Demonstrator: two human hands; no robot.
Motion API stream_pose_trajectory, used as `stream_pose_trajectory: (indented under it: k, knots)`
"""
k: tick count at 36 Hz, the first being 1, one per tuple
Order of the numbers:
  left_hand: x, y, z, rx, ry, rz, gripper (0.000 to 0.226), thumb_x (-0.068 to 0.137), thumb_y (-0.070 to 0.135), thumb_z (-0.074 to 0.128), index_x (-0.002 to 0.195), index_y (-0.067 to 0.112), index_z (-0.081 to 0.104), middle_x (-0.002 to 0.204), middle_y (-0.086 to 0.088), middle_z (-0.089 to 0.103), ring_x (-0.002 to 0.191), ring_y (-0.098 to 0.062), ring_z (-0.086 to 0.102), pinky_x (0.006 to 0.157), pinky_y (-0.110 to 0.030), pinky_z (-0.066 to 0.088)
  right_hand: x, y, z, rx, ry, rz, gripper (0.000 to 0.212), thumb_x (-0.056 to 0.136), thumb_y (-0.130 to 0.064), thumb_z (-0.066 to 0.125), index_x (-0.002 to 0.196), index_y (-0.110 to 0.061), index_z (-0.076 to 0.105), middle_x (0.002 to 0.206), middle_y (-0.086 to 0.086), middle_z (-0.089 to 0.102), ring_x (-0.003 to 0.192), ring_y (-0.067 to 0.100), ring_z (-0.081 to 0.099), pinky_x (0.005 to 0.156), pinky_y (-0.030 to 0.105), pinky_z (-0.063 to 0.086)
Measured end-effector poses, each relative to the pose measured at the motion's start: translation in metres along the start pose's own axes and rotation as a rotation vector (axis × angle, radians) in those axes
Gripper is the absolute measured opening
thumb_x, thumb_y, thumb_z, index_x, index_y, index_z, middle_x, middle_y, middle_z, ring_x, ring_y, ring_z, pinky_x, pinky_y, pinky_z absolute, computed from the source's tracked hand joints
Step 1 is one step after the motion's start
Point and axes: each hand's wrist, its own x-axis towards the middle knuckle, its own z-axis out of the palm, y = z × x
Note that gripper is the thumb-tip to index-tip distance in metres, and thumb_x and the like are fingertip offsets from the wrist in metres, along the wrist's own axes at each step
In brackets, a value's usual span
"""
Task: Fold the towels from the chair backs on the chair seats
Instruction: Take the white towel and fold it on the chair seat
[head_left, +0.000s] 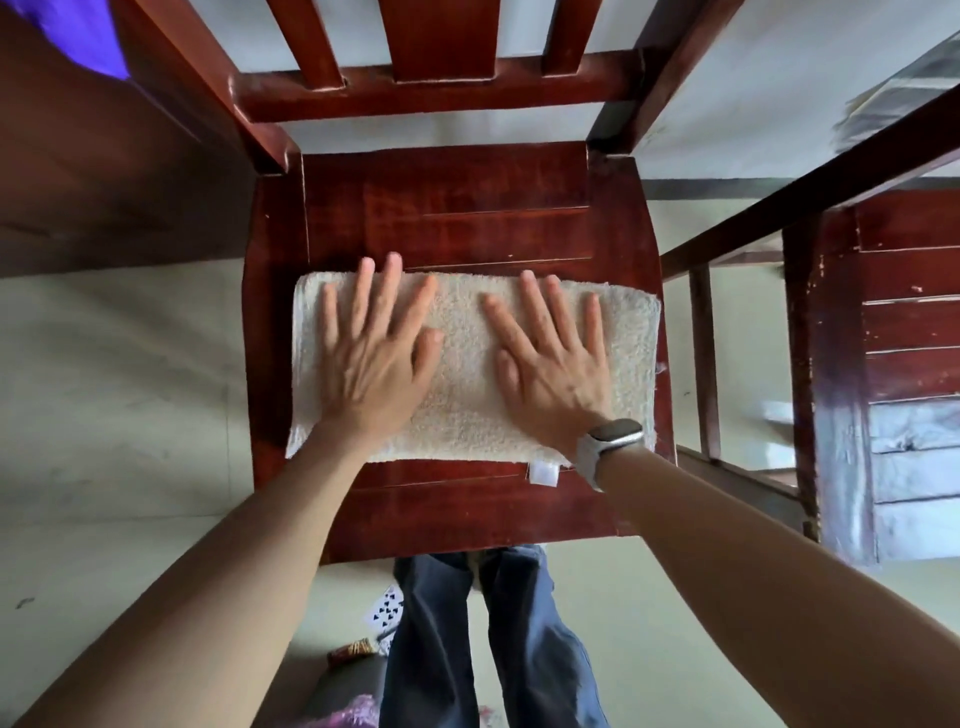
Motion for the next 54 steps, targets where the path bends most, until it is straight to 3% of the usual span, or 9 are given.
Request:
stream_pose_trajectory:
  k: [9,14,19,27,33,36,42,47,54]
  knots:
    - [-0.012,-0.048,-0.009,-0.113,0.008,-0.361,0.057,0.093,0.045,0.016,0.147,0.027,0.015,0.157,-0.006,0.008,0.144,-0.024,0.0,0.112,-0.058,0.0,-0.032,0.088,-0.009,0.083,-0.019,0.389,0.057,0.092,-0.042,0.013,0.147,-0.028,0.005,0.157,0.003,0.008,0.144,0.02,0.005,0.115,0.051,-0.001]
    - [-0.023,-0.031,-0.016,-0.114,0.118,-0.359,0.056,0.094,0.038,0.023,0.146,0.016,0.022,0.155,-0.014,0.013,0.143,-0.03,0.006,0.109,-0.06,0.002,-0.046,0.086,-0.026,0.261,0.145,0.498,0.047,0.09,-0.035,0.037,0.128,-0.009,0.047,0.133,0.013,0.048,0.123,0.031,0.042,0.101,0.046,0.031]
    - [-0.041,0.006,-0.006,-0.084,0.04,-0.162,0.056,0.094,0.036,0.026,0.146,0.018,0.019,0.155,-0.013,0.013,0.143,-0.03,0.007,0.111,-0.06,0.001,-0.053,0.062,-0.029,0.52,0.171,0.712,0.023,0.09,-0.027,0.053,0.097,-0.007,0.063,0.101,0.012,0.062,0.1,0.03,0.052,0.09,0.044,0.04]
    - [-0.05,0.015,0.008,-0.043,-0.055,-0.174,0.057,0.091,0.042,0.017,0.146,0.026,0.011,0.153,-0.005,-0.002,0.142,-0.025,-0.003,0.112,-0.057,-0.002,-0.045,0.051,-0.021,0.54,0.1,0.869,0.031,0.091,-0.035,0.052,0.093,-0.006,0.061,0.1,0.012,0.061,0.099,0.029,0.053,0.073,0.027,0.032]
    - [-0.049,0.012,0.009,-0.039,-0.08,-0.171,0.057,0.091,0.045,0.013,0.145,0.029,0.006,0.155,-0.004,-0.001,0.142,-0.023,-0.007,0.112,-0.056,-0.003,-0.039,0.052,-0.029,0.562,0.02,0.865,0.049,0.086,-0.018,0.051,0.04,-0.014,0.033,0.045,0.002,0.032,0.061,0.027,0.035,0.059,0.035,0.031]
    - [-0.048,0.011,0.009,-0.049,-0.09,-0.171,0.058,0.09,0.046,0.013,0.145,0.029,0.006,0.156,-0.006,0.003,0.142,-0.023,-0.007,0.112,-0.055,-0.004,-0.041,0.047,-0.031,0.557,0.005,0.871,0.045,0.086,-0.02,0.052,0.045,-0.015,0.036,0.053,0.005,0.04,0.067,0.026,0.037,0.063,0.034,0.031]
    - [-0.048,0.007,0.005,-0.082,-0.125,-0.142,0.058,0.091,0.046,0.018,0.145,0.03,0.008,0.156,-0.003,0.0,0.142,-0.02,-0.009,0.112,-0.054,-0.004,-0.04,0.037,-0.036,0.699,0.085,0.986,0.013,0.086,-0.024,0.056,0.087,-0.012,0.054,0.081,0.004,0.058,0.075,0.022,0.054,0.068,0.034,0.046]
    - [-0.049,0.002,-0.006,-0.107,-0.135,-0.089,0.056,0.091,0.042,0.025,0.146,0.028,0.021,0.156,-0.006,0.009,0.144,-0.026,0.0,0.113,-0.054,0.002,-0.035,0.039,-0.04,0.807,0.052,1.071,0.03,0.086,-0.022,0.056,0.059,-0.011,0.051,0.052,0.001,0.043,0.047,0.015,0.039,0.044,0.023,0.033]
    - [-0.052,-0.005,-0.011,-0.126,-0.111,-0.041,0.053,0.094,0.034,0.041,0.144,0.026,0.027,0.155,-0.007,0.017,0.144,-0.028,0.008,0.113,-0.056,0.01,-0.027,0.035,-0.043,0.771,0.005,1.081,0.034,0.084,-0.011,0.054,0.051,-0.013,0.046,0.05,0.002,0.045,0.046,0.017,0.041,0.041,0.021,0.036]
